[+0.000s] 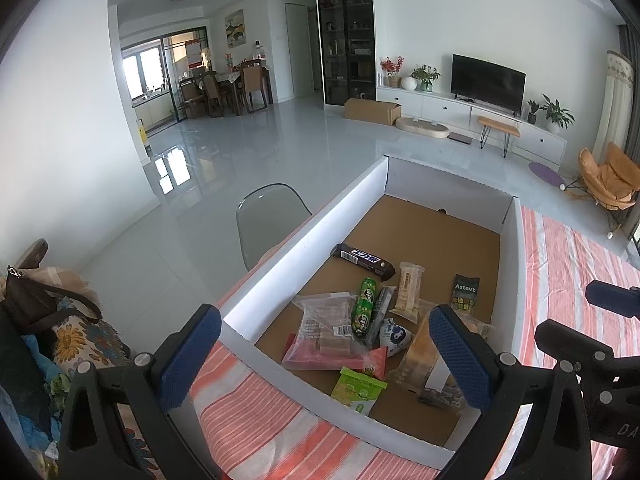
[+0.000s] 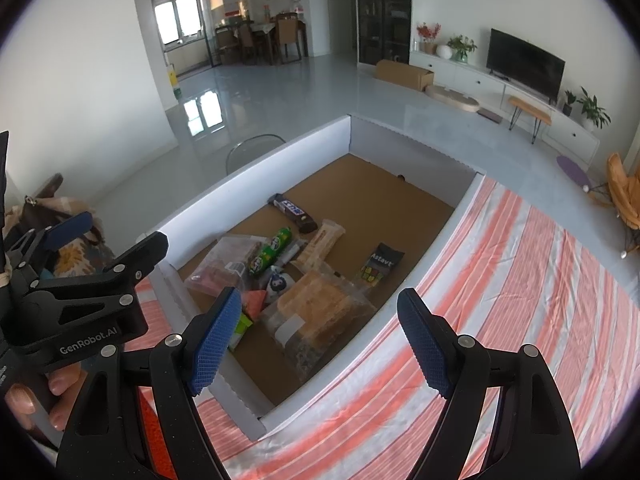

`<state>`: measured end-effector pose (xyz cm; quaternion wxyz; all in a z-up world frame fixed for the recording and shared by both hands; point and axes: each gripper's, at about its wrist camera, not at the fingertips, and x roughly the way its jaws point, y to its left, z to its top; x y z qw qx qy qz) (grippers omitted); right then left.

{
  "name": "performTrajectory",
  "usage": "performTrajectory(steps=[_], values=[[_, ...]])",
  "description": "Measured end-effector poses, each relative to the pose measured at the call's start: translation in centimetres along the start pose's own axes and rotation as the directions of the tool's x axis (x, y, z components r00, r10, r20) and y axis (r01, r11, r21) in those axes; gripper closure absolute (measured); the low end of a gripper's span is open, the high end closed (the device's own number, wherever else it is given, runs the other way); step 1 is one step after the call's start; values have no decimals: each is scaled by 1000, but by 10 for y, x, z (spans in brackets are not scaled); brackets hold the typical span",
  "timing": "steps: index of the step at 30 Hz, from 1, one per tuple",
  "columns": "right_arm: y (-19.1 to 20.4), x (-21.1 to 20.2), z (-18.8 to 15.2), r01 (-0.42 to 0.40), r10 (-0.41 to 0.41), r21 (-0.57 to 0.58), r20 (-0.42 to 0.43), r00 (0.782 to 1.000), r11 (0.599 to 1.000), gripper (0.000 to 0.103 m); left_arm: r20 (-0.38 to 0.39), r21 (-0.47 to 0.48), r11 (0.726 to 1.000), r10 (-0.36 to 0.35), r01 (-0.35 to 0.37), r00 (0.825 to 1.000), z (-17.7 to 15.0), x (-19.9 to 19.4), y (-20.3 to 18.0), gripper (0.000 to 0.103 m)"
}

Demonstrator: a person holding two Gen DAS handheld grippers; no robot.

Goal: Organize snacks

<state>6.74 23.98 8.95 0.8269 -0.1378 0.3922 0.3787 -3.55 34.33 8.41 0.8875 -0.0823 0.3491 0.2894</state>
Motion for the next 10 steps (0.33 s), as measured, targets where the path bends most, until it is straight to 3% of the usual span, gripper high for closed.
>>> performTrajectory(steps=[7, 10], values=[[-1, 3, -2, 4, -4, 1, -10, 1000, 1000, 20, 13, -33, 998, -62, 62, 998, -1, -1, 3, 0], [-2, 5, -3, 5, -5, 3, -17, 1000, 1000, 20, 30, -36, 998, -43, 44, 999, -3, -4, 3, 0]])
